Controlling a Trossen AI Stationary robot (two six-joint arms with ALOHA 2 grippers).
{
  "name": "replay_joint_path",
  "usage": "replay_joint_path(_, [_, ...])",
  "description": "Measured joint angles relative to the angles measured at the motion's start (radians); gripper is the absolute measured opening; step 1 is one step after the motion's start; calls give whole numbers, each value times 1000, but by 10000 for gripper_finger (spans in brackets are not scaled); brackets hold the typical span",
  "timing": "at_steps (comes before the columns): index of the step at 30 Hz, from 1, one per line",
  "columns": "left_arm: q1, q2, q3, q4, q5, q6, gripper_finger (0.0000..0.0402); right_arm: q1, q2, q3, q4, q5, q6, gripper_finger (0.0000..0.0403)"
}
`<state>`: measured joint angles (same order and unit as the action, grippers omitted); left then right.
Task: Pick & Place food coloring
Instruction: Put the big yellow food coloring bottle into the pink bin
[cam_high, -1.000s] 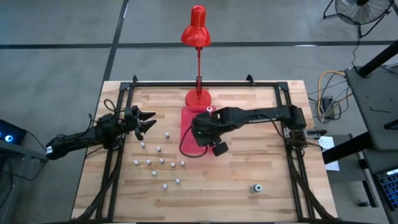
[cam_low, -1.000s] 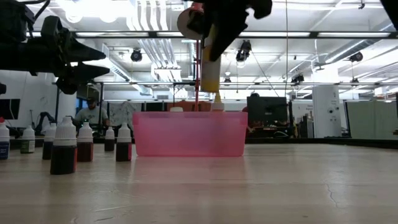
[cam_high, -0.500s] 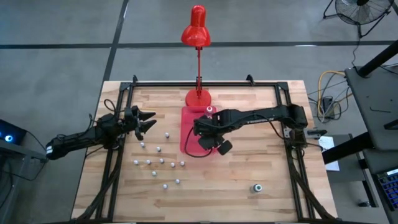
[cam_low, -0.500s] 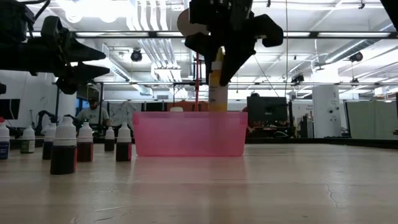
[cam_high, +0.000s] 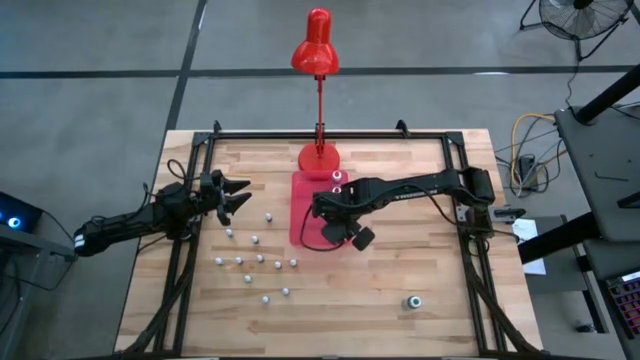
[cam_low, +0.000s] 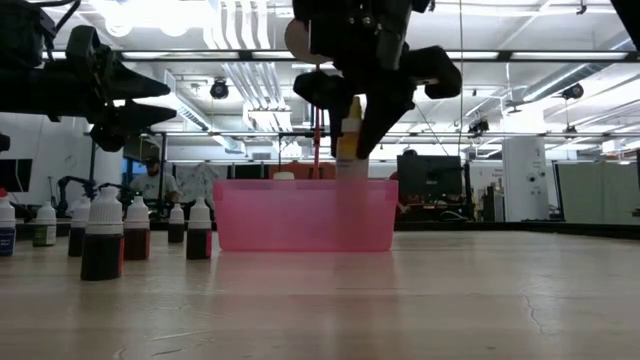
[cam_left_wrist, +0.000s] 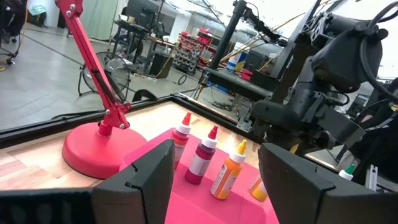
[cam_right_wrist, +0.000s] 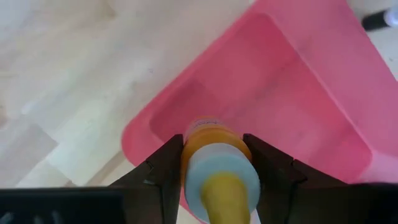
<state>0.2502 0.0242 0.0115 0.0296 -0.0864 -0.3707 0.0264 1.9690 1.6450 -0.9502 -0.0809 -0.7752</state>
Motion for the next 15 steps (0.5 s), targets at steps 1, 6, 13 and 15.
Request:
replay_joint_path(1, [0,0,0,0,0,0,204,-1,0,-2,0,-7,-8,138])
replay_joint_path(6, [0,0,0,0,0,0,204,-12,-1,-14,12,-20,-66,138])
replay_joint_path(13, [0,0,0,0,0,0,204,-42,-1,-26,38,-42,-123,138])
replay_joint_path(15, [0,0,0,0,0,0,204,-53,-1,-33,44,-79,-135,138])
